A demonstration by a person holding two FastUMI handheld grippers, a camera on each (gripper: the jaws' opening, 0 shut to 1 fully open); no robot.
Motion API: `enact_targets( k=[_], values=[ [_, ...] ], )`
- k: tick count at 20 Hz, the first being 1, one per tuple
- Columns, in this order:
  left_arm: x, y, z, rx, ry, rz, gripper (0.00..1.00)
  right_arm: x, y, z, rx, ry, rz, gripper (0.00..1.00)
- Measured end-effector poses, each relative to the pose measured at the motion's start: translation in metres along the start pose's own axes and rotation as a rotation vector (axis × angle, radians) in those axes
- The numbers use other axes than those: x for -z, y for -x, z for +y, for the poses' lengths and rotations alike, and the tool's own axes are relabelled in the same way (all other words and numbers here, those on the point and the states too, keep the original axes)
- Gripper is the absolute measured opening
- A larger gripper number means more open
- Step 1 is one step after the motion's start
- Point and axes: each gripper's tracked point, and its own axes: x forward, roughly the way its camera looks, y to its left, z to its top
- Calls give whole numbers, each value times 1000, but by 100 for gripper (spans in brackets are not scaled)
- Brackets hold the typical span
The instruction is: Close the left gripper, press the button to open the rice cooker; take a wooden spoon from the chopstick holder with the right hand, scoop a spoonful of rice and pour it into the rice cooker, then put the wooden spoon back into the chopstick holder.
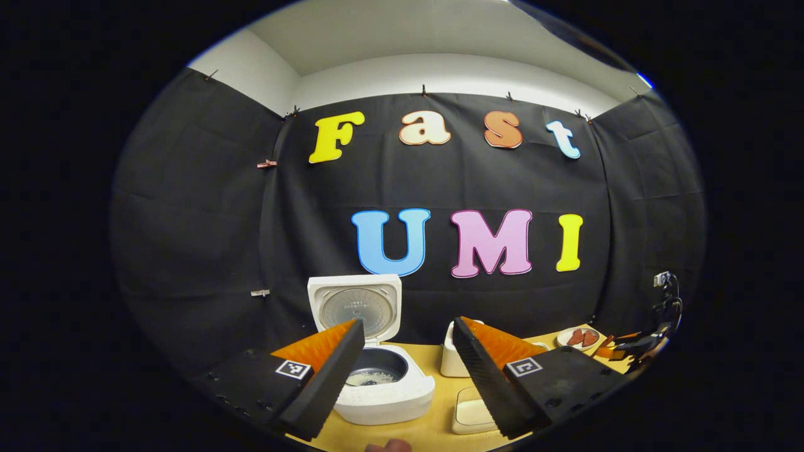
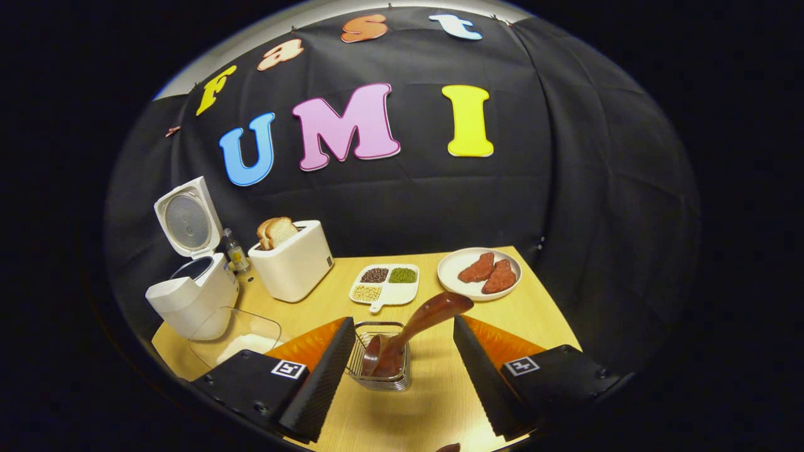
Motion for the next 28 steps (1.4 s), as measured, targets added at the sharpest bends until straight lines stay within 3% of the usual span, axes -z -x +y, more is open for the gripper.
enact_targets(
  k=[4, 5, 7, 9, 11, 12, 14, 17, 23, 28],
  values=[
    [10, 12, -3, -29, -36, 42, 97, 15, -38, 1, -34, -19, 41, 91],
    [14, 14, -5, -31, -29, 51, 97, 18, -42, 6, -48, -19, 49, 77],
    [19, 20, -6, -33, -15, 64, 97, 16, -45, 20, -73, 14, 34, 65],
    [25, 25, -2, -43, -13, 77, 97, 20, -46, 32, -94, 43, 32, 42],
    [27, 28, 1, -57, -10, 86, 97, 40, -50, 45, -127, 28, 83, 29],
    [27, 29, 3, -61, -7, 87, 97, 48, -51, 42, -117, 31, 104, 37],
    [26, 32, 8, -72, -11, 85, 97, 44, -58, 35, -89, 13, 84, 39],
    [26, 41, 19, -85, -13, 79, 97, 39, -52, 32, -88, -70, 102, 23],
    [38, 47, 49, -36, 7, 95, 96, -21, -26, 31, -48, -99, -11, 23],
    [41, 45, 83, -1, 8, 94, 97, -75, 18, 76, -93, -89, -116, 23]
  ],
)
